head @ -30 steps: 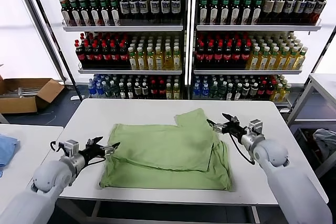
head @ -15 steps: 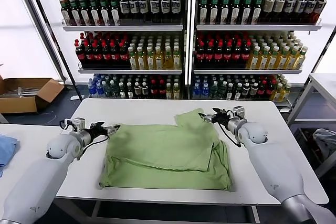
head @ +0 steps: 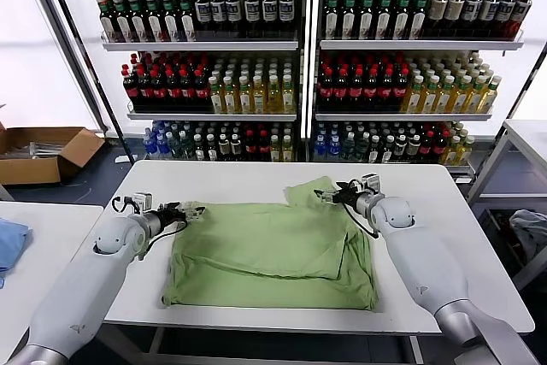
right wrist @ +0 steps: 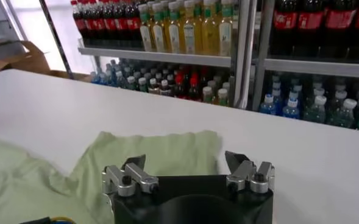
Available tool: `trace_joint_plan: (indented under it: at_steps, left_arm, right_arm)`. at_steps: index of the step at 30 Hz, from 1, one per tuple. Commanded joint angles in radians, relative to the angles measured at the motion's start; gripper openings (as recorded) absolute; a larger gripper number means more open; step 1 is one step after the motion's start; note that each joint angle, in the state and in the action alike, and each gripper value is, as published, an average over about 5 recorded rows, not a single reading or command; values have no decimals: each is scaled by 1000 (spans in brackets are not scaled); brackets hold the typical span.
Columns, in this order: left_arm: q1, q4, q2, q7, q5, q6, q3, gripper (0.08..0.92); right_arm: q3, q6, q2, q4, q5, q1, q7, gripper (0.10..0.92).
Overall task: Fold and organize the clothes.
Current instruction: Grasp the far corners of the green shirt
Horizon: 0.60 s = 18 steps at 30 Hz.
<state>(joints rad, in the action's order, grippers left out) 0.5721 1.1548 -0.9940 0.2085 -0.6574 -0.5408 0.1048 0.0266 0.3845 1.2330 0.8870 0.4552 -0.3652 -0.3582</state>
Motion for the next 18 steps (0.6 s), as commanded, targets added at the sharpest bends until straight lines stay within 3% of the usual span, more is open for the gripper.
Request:
trace_joint_plan:
  at_steps: [1, 7, 18]
  left_arm:
    - [-17, -47, -37, 5, 10, -12, -15, 823]
    - [17, -16, -32, 8, 13, -27, -19, 791]
    - [44, 13, -26, 0, 31, -4, -9, 488]
  right_arm:
    - [-14, 11, 21, -32, -19, 17, 5, 679]
    - [-16, 12, 15, -8, -14, 6, 7, 506]
    - [16, 8, 11, 30, 19, -8, 19, 185]
